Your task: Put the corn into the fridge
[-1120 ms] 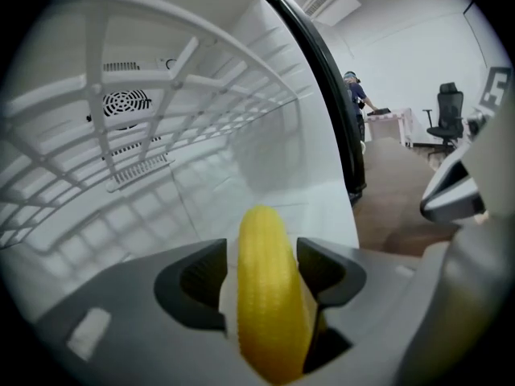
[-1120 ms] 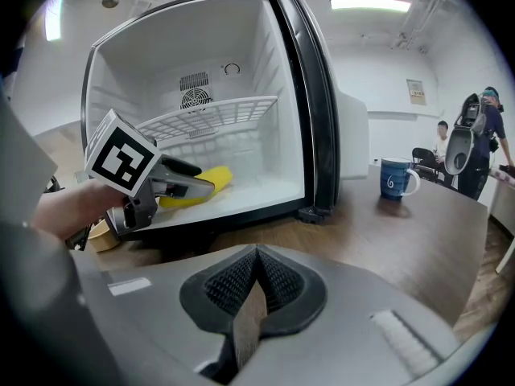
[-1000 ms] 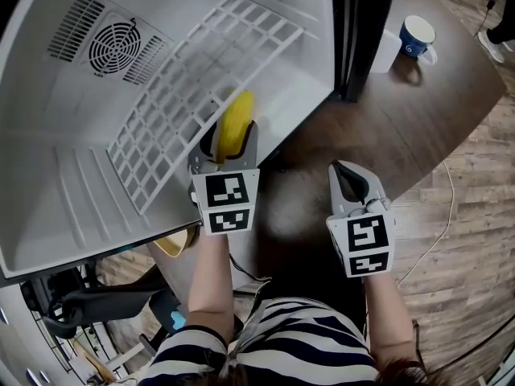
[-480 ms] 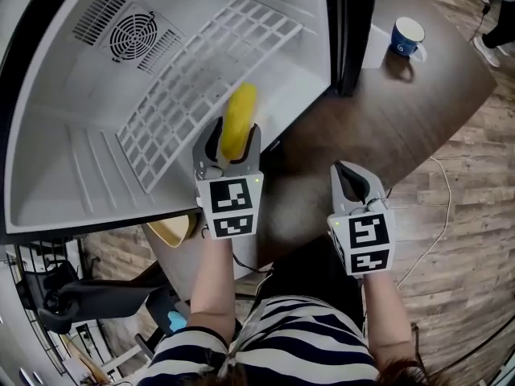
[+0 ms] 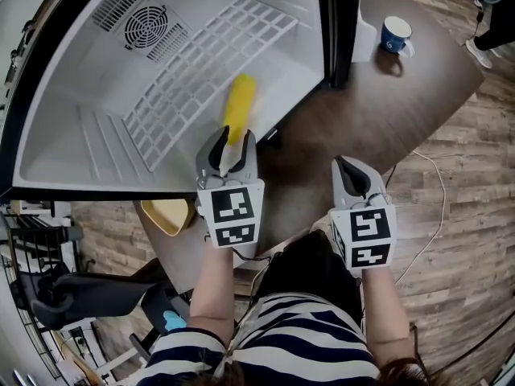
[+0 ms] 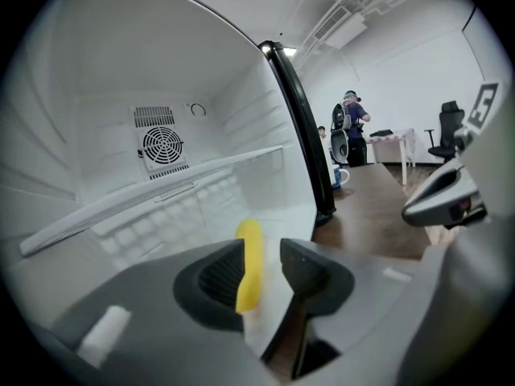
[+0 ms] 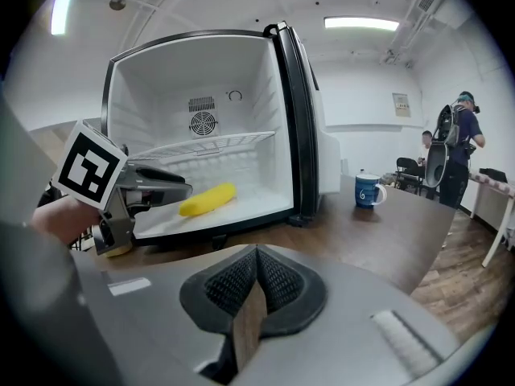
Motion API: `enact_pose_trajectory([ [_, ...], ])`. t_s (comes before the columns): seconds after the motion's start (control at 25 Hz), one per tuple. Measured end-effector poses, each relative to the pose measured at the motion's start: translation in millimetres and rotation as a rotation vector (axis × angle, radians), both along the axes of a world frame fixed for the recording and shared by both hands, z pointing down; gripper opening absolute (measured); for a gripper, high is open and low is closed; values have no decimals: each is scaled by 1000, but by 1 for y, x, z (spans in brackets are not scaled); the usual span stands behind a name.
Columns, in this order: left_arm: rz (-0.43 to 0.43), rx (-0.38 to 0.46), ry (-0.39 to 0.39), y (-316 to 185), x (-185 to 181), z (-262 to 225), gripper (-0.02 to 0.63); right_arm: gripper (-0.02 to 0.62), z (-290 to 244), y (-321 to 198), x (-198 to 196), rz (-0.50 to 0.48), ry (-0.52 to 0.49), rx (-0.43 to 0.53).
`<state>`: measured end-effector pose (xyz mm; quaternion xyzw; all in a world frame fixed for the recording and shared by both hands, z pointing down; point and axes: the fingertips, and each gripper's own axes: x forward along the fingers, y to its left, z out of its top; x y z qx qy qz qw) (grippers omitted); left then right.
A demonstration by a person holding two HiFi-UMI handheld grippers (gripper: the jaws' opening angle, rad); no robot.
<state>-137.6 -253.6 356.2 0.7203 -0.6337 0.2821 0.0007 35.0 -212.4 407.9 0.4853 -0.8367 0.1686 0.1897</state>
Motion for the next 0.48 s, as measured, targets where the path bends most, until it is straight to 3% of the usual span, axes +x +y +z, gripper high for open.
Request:
enact_pose_trajectory([
  [0.48, -34, -14, 32, 61, -8, -9, 0, -3, -26, 31, 1, 21, -4, 51],
])
